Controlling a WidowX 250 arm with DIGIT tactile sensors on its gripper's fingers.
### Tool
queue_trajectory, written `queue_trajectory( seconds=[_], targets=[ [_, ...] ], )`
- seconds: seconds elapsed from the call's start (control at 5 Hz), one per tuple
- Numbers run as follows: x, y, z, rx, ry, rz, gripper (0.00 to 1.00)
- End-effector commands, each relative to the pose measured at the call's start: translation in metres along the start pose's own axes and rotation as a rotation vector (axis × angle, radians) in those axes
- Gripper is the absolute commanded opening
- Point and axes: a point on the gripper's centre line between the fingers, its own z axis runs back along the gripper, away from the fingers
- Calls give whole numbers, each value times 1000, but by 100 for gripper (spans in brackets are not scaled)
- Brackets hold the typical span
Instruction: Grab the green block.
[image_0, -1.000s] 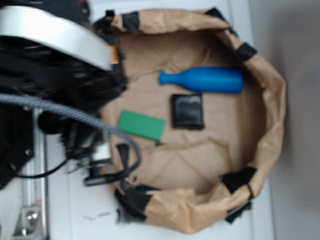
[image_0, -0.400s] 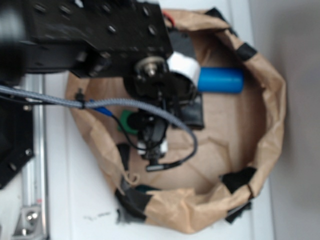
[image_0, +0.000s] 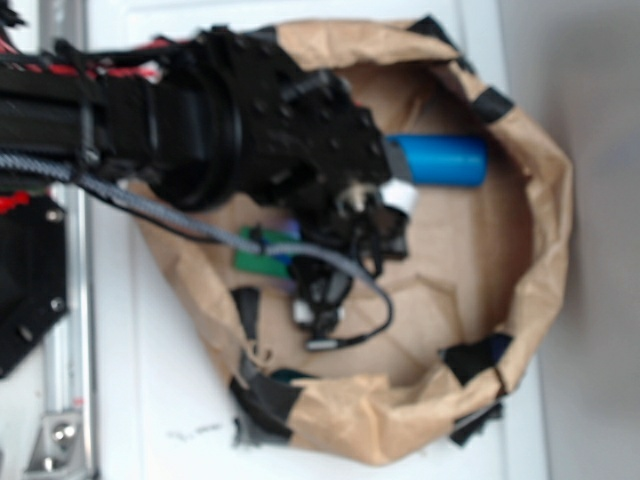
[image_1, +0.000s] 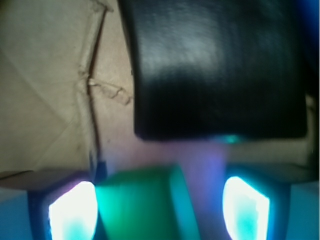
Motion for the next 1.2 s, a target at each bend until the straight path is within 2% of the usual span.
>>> queue_trajectory(
  seconds=[0.0,0.2,0.4,0.6,0.8,1.0],
  targets=[
    [-16,-19,-7,-59,3,-69,0],
    [-25,-20,-3,-65,13,-46,0],
    [-35,-18,-1,-54,50,25,0],
    [-35,-17,12,-70,108,217,0],
    [-25,-14,51,5,97,332,0],
    [-16,-15,103,57,-45,386,0]
  ],
)
